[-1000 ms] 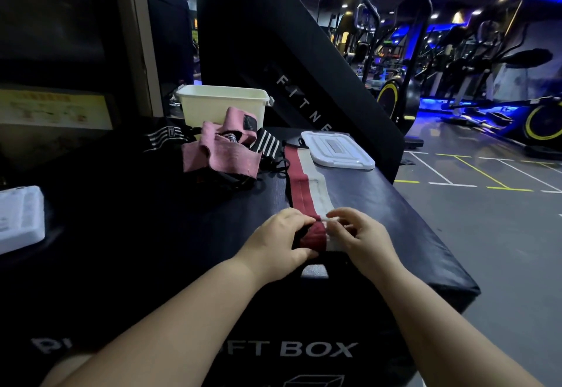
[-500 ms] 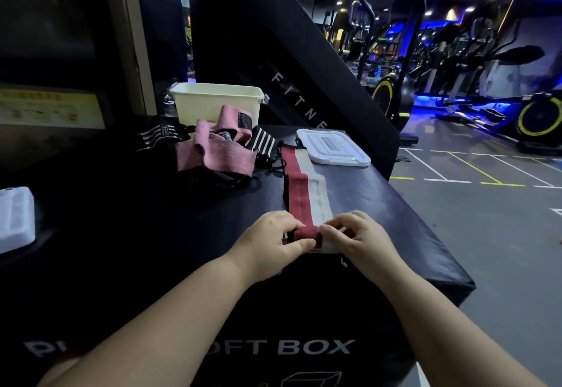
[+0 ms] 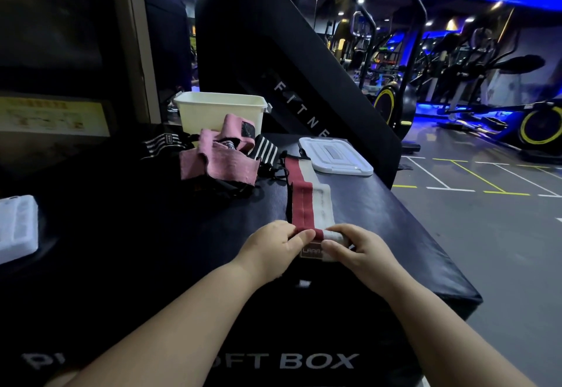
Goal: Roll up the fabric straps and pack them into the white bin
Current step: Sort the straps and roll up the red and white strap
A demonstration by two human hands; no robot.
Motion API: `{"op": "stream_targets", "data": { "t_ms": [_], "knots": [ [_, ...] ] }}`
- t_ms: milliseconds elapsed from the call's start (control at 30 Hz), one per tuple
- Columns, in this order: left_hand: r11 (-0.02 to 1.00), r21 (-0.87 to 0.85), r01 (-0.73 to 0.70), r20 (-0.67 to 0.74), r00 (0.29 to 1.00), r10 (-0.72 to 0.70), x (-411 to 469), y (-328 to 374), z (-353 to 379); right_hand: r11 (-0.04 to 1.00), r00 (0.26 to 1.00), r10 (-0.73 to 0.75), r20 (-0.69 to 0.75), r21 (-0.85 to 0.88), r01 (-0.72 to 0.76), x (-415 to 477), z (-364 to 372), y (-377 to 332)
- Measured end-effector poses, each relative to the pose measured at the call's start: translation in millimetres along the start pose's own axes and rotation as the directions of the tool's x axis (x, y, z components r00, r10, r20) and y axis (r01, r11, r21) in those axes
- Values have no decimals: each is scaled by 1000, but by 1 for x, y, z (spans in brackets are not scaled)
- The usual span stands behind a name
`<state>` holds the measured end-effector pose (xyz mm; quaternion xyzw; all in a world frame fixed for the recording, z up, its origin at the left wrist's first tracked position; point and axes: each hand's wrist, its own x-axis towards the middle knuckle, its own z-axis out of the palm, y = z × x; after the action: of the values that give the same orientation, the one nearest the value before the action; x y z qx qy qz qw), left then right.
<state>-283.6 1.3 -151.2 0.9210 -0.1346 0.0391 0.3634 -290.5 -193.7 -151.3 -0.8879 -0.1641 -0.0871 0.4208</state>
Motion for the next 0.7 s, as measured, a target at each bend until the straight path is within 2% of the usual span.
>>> {"op": "stream_targets", "data": {
  "t_ms": [167, 300, 433, 533, 700],
  "knots": [
    [997, -26, 74, -9, 997, -74, -1, 11, -3, 997, 997, 73, 7, 16, -73, 2, 1, -2],
    [999, -6, 35, -70, 997, -36, -1, 6, 6, 994, 995, 101, 16, 27, -101, 5, 0, -1],
    [980, -193, -55, -205, 979, 15, -1, -4, 12, 990, 990, 136, 29, 22, -136, 10, -1, 0],
    [984, -158, -81, -127, 990, 61, -2, -4, 10, 989, 990, 141, 25, 35, -141, 10, 1, -1],
    [991, -132, -25, -8, 1000, 24, 4, 0, 4, 991, 990, 137, -4, -1, -137, 11, 2, -2]
  ]
}}
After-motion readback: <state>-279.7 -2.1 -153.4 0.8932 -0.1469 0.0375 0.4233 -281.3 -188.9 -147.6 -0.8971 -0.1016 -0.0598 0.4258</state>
